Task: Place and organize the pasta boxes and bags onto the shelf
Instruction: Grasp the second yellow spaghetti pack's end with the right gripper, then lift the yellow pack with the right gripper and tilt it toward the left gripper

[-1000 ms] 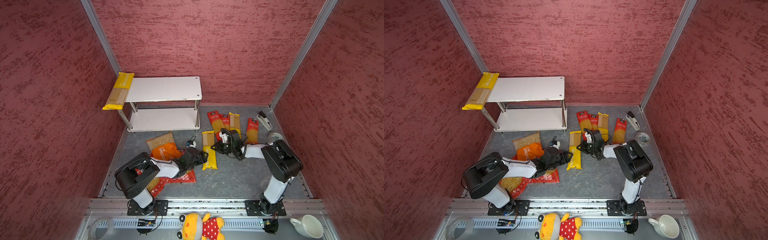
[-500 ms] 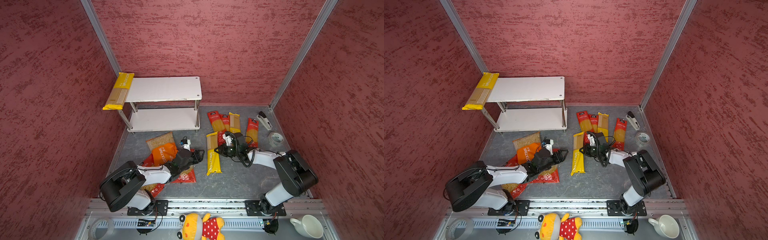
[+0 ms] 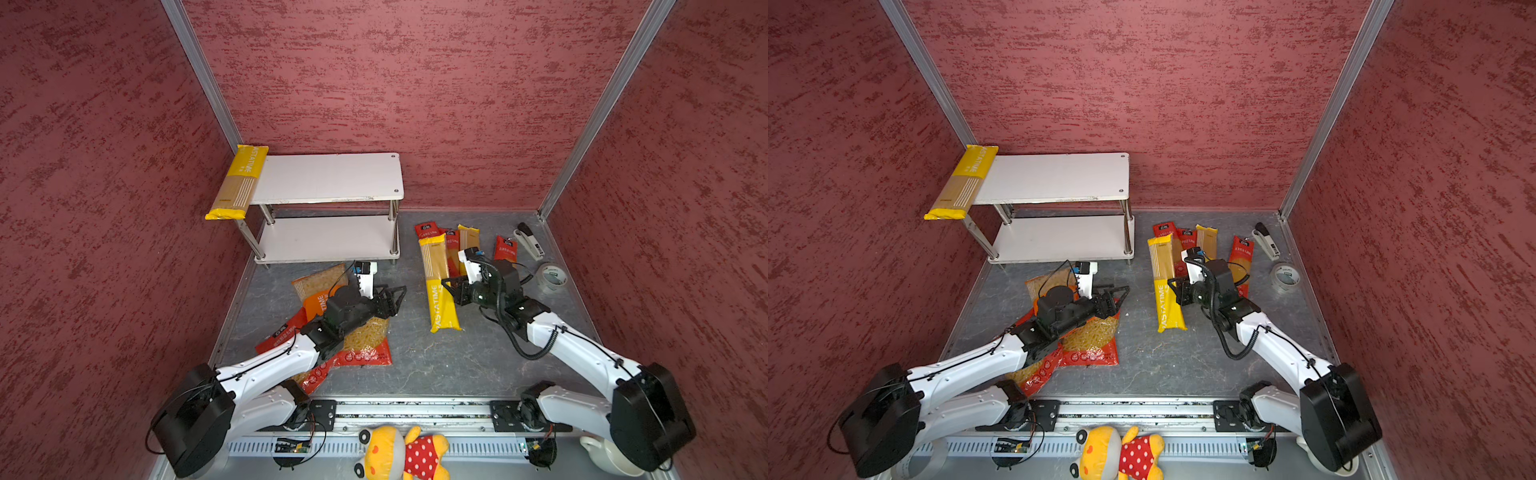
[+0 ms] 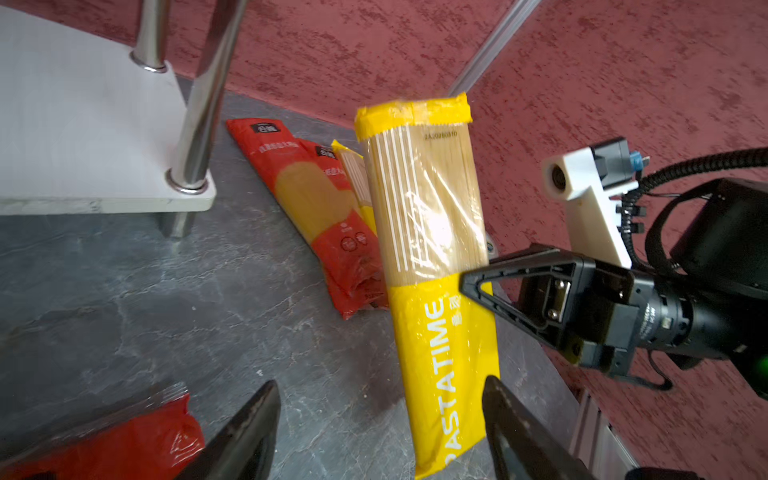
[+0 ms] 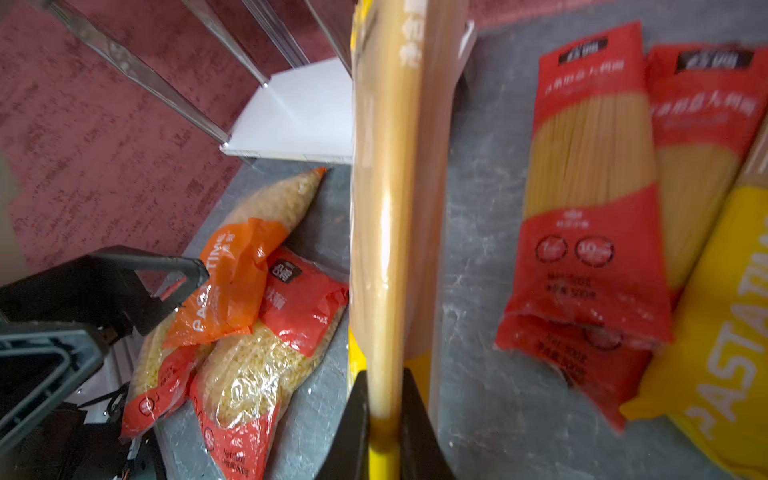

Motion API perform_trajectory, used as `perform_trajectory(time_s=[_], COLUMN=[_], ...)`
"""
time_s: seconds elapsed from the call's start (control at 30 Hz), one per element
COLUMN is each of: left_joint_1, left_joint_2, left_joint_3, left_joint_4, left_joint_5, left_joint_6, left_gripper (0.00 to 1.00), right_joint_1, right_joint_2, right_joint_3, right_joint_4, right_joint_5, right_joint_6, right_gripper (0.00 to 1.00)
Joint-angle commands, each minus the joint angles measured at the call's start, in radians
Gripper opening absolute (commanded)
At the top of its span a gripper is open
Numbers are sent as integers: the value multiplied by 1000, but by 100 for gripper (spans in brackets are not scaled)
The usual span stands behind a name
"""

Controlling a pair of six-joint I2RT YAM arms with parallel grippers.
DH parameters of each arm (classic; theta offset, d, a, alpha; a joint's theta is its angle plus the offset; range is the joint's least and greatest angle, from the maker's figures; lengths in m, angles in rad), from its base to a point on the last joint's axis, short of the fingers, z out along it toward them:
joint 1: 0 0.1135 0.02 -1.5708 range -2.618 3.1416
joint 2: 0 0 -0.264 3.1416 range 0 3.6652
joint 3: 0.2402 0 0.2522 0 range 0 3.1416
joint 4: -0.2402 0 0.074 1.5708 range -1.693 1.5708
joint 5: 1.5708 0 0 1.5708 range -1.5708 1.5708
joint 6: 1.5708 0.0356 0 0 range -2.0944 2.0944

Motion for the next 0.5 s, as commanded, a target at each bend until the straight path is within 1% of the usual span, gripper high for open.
perform_trajectory(time_s=[0.0, 0.07, 0.13, 0.2, 0.27, 0.37, 0.47], left_joint_1=[2, 4, 4, -1, -12, -44, -103], left_joint_2=[28, 48, 57, 59, 53, 60, 106], left_joint_3=[14, -3, -17, -39, -70, -116, -123], left_joint_4=[47, 129, 189, 248, 305, 399, 503], left_joint_5=[113, 110, 99, 65, 5, -93, -153], left_joint_6=[33, -19, -88, -150, -218, -323, -380], left_gripper=[76, 75, 75, 76, 77, 81, 86], right_joint_1=[5, 4, 5, 5, 8, 22, 70], right_joint_2=[-31, -22, -14, -1, 10, 33, 63], right_joint_3=[22, 11, -7, -34, -50, -73, -75], right_joint_4=[349, 496, 613, 743, 852, 996, 1082], right_joint_5=[22, 39, 89, 147, 210, 289, 360], right_joint_6=[100, 229, 341, 447, 537, 652, 703], right_gripper=[0, 0, 0, 0, 0, 0, 0])
